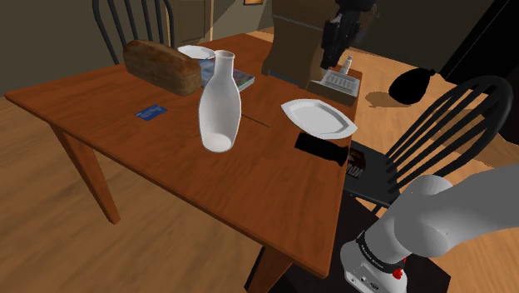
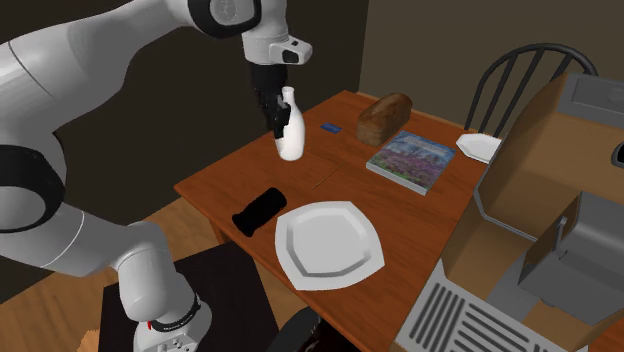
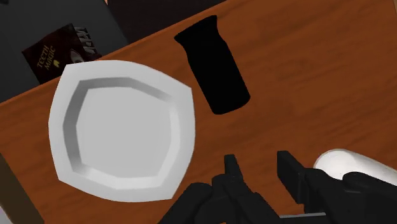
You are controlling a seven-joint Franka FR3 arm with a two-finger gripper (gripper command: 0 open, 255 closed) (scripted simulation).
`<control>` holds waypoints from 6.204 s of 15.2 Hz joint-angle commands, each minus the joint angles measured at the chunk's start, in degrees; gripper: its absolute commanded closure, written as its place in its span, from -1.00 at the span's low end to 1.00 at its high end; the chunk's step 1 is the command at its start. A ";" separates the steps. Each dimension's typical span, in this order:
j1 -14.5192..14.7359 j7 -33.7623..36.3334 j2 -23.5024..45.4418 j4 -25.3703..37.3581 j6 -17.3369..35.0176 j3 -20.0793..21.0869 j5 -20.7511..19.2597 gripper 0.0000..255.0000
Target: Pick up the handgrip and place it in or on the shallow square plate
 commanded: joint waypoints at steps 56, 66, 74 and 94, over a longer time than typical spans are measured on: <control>5.80 -7.28 -40.15 -52.05 23.36 -10.94 6.11 1.00; 5.21 -12.88 -31.26 -42.92 22.36 -17.76 2.00 1.00; 6.25 -22.55 -17.83 -32.29 24.43 -28.55 -1.59 1.00; 7.33 -30.84 -9.43 -35.76 35.67 -37.33 -2.48 1.00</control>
